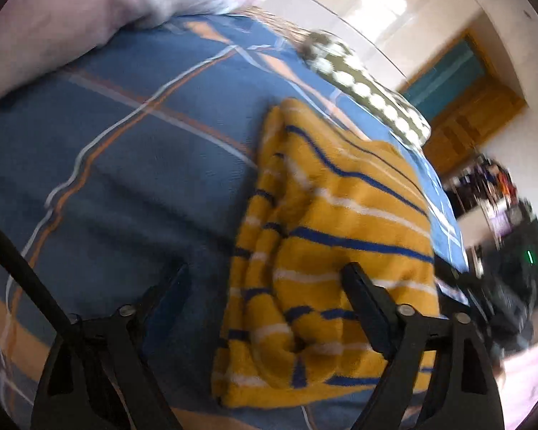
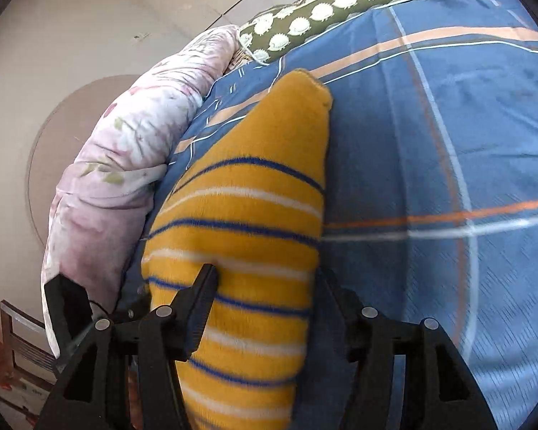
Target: Fold small clothes
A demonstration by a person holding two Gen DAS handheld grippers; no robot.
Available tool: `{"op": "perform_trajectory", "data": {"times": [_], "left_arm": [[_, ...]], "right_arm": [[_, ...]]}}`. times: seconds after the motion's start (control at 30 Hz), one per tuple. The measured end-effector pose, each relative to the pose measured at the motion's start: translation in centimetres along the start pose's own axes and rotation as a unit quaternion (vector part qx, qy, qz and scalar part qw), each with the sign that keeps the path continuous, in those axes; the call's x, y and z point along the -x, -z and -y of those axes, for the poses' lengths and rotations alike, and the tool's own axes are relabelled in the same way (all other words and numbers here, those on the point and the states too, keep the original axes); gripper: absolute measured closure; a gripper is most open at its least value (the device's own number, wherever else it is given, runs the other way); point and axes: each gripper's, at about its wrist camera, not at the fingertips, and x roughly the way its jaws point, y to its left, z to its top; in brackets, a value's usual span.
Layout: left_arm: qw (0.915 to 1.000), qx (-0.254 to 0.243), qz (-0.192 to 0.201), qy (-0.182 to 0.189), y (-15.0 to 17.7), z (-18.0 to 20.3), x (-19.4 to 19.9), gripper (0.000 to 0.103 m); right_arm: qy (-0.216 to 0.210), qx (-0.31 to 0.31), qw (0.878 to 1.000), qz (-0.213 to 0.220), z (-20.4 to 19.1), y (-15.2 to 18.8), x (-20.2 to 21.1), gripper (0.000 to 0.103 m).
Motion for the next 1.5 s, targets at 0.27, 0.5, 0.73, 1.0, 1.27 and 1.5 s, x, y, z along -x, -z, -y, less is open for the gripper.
{"op": "perform_trajectory", "data": {"times": [0.27, 0.5, 0.73, 1.0, 1.27, 1.5], "left_arm": [[0.9985, -0.022, -0.003, 0.051, -0.3, 3.2, -0.5, 0.073], [0.9941, -0.086, -0.022, 0.062, 2.0, 8.6, -0.9, 0.072], [0.9950, -0.098, 0.007, 0.016, 2.5, 7.7, 0.6, 0.062], [0.9865, -0.125, 0.088, -0.058, 2.5, 6.1, 4.6, 0.037], [0.9895, -0.093, 0.098, -0.050, 1.2, 4.1, 5.4, 0.036], [0.9889, -0.086, 0.108, -0.056, 1.7, 3.3, 6.5, 0.034]], "right_arm": [[-0.055, -0.058, 0.997, 0.008, 0.5, -1.9, -0.3, 0.067], [0.000, 0.000, 0.997, 0.076, -0.1, -2.2, 9.1, 0.066], [0.147, 0.032, 0.986, 0.076, 0.4, -0.1, 9.4, 0.060], [0.152, 0.081, 0.984, 0.046, -4.0, 0.8, 5.7, 0.083], [0.139, 0.108, 0.984, -0.036, -6.7, 2.1, 1.6, 0.083], [0.151, 0.106, 0.983, 0.005, -8.6, -0.1, -0.3, 0.087]]}}
